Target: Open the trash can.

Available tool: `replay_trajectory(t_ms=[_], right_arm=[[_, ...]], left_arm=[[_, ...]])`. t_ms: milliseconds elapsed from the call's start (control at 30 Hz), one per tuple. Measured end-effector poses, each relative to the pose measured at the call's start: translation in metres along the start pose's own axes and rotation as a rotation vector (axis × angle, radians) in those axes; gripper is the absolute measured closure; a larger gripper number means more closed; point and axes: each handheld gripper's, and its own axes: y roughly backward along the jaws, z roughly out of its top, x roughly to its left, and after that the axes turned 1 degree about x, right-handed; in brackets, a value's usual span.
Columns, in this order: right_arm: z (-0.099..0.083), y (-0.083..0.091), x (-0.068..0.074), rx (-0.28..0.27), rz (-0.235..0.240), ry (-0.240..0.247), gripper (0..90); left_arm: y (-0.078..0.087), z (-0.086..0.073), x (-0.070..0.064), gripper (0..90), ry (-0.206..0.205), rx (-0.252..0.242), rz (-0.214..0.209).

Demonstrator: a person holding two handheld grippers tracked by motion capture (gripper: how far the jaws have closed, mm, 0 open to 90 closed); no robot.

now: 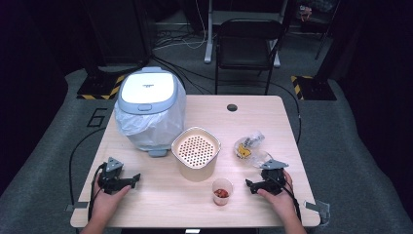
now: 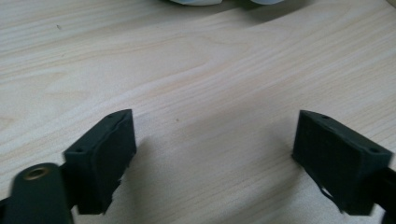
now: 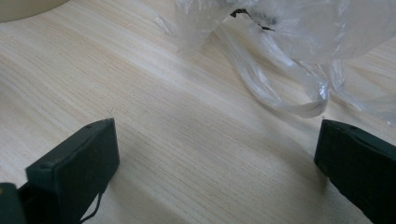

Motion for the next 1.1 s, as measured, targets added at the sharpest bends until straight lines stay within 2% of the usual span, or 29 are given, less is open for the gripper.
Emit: replay_trajectory(t_ms=[67,167,233,300,367,400,467,500,567,667,833,900,933,967,1000,1033,1100], right_arm=[[0.0,0.0,0.0,0.0,0.0,0.0,0.0],[0.0,0.0,0.0,0.0,0.001,0.0,0.0],[0.0,0.0,0.0,0.0,0.0,-0.001,0.0],[0.0,0.0,0.0,0.0,0.001,-0.001,0.0],[0.0,0.0,0.0,0.0,0.0,0.0,0.0],[0.0,0.0,0.0,0.0,0.0,0.0,0.0],[0.0,0.0,0.0,0.0,0.0,0.0,0.0],[0.0,0.0,0.0,0.0,0.0,0.0,0.0],[0.0,0.0,0.0,0.0,0.0,0.0,0.0],[0.0,0.0,0.0,0.0,0.0,0.0,0.0],[0.0,0.0,0.0,0.0,0.0,0.0,0.0],[0.0,0.0,0.0,0.0,0.0,0.0,0.0],[0.0,0.0,0.0,0.0,0.0,0.0,0.0],[0.0,0.0,0.0,0.0,0.0,0.0,0.0],[0.0,0.0,0.0,0.0,0.0,0.0,0.0],[0.0,0.0,0.0,0.0,0.001,0.0,0.0],[0.0,0.0,0.0,0.0,0.0,0.0,0.0]], left_arm=[[0.0,0.0,0.0,20.2,0.002,-0.007,0.0],[0.001,0.001,0.0,31.6,-0.013,-0.025,-0.013],[0.002,0.002,-0.001,38.4,-0.027,-0.02,-0.023],[0.005,0.005,-0.004,44.2,-0.047,0.012,-0.029],[0.007,0.008,-0.007,49.7,-0.057,0.012,-0.032],[0.008,0.01,-0.009,49.7,-0.049,0.01,-0.041],[0.011,0.015,-0.013,51.9,-0.071,0.0,-0.036],[0.013,0.021,-0.016,54.1,-0.088,0.001,-0.059],[0.013,0.023,-0.018,55.2,-0.096,-0.006,-0.064],[0.015,0.03,-0.023,59.5,-0.131,-0.005,-0.075],[0.013,0.039,-0.028,62.5,-0.129,-0.018,-0.062],[0.012,0.043,-0.03,60.7,-0.123,-0.036,-0.027],[0.012,0.045,-0.03,60.7,-0.134,-0.034,-0.014],[0.01,0.047,-0.031,60.9,-0.124,-0.054,-0.006],[0.01,0.05,-0.031,64.4,-0.115,-0.053,-0.035],[0.009,0.053,-0.031,68.5,-0.108,-0.063,-0.039],[0.008,0.059,-0.033,69.5,-0.11,-0.071,-0.028]])
